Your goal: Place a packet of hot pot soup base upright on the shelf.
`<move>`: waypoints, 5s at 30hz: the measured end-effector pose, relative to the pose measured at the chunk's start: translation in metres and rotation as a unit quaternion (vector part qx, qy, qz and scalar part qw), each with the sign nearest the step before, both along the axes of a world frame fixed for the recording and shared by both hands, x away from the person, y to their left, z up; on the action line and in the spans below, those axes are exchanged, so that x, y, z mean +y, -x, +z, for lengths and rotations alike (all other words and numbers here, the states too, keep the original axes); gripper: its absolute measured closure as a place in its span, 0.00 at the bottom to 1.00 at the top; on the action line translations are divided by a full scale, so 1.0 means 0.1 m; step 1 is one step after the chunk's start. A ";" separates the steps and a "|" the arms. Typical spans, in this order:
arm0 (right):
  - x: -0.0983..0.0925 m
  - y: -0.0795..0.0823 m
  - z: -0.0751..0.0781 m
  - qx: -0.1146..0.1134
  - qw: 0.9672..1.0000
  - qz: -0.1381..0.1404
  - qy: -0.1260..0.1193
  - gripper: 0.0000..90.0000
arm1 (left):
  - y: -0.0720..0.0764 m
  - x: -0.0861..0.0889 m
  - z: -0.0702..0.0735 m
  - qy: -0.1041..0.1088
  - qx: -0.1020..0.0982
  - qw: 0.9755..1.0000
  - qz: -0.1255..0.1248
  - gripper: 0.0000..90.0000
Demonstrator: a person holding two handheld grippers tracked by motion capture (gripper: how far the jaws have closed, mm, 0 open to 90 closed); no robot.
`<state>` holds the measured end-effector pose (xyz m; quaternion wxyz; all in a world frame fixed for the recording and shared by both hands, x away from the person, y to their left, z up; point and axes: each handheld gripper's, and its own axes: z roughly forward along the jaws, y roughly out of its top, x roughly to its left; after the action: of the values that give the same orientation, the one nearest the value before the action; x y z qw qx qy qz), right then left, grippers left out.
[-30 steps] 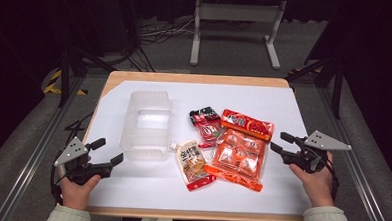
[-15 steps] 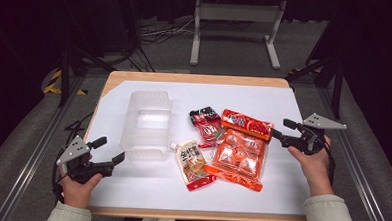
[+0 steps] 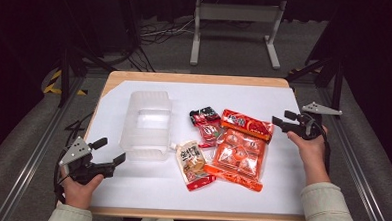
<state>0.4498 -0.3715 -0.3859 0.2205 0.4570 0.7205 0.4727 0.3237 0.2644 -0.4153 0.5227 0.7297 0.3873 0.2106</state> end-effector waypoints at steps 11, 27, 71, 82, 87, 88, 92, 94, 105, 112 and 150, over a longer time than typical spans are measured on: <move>0.00 -0.21 -0.29 0.065 0.998 -0.008 -0.012 0.38 | 0.00 0.00 -0.02 -0.005 0.008 1.000 0.005 0.16; 0.07 -0.32 -0.48 0.117 0.993 0.000 0.000 0.37 | 0.07 -0.02 -0.05 -0.025 0.016 1.000 0.002 0.16; 0.13 -0.35 -0.40 0.118 0.985 0.112 -0.053 0.56 | 0.08 0.00 -0.12 -0.029 0.030 0.999 0.007 0.16; 0.28 -0.33 -0.34 0.100 0.984 0.148 0.016 0.72 | 0.10 0.01 -0.11 -0.034 0.029 0.999 0.012 0.16; 0.32 -0.31 -0.37 0.115 0.979 0.167 0.033 0.77 | 0.09 0.00 -0.11 -0.034 0.030 0.999 0.012 0.17; 0.33 -0.31 -0.37 0.116 0.979 0.163 0.036 0.77 | 0.09 0.00 -0.11 -0.033 0.029 0.999 0.011 0.17; 0.39 -0.32 -0.41 0.113 0.980 0.153 0.060 0.80 | 0.09 -0.02 -0.10 -0.032 0.027 0.999 0.010 0.17; 0.42 -0.32 -0.42 0.104 0.982 0.135 0.080 0.85 | 0.09 -0.02 -0.10 -0.032 0.026 0.999 0.010 0.17; 0.52 -0.27 -0.38 0.069 0.984 0.107 0.122 1.00 | 0.10 -0.02 -0.10 -0.033 0.028 0.999 0.010 0.17; 0.43 -0.19 -0.21 0.070 0.988 0.102 0.092 1.00 | 0.10 -0.06 0.23 -0.023 0.020 0.999 0.018 0.16; 0.30 0.79 0.98 -0.037 0.989 0.142 0.003 1.00 | -0.03 -1.24 0.71 -0.080 0.000 0.986 -0.148 0.23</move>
<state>0.3708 -0.3417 -0.2884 0.1794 0.3314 0.7707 0.5138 0.3265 0.1402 -0.3443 0.4882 0.8185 0.2568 0.1605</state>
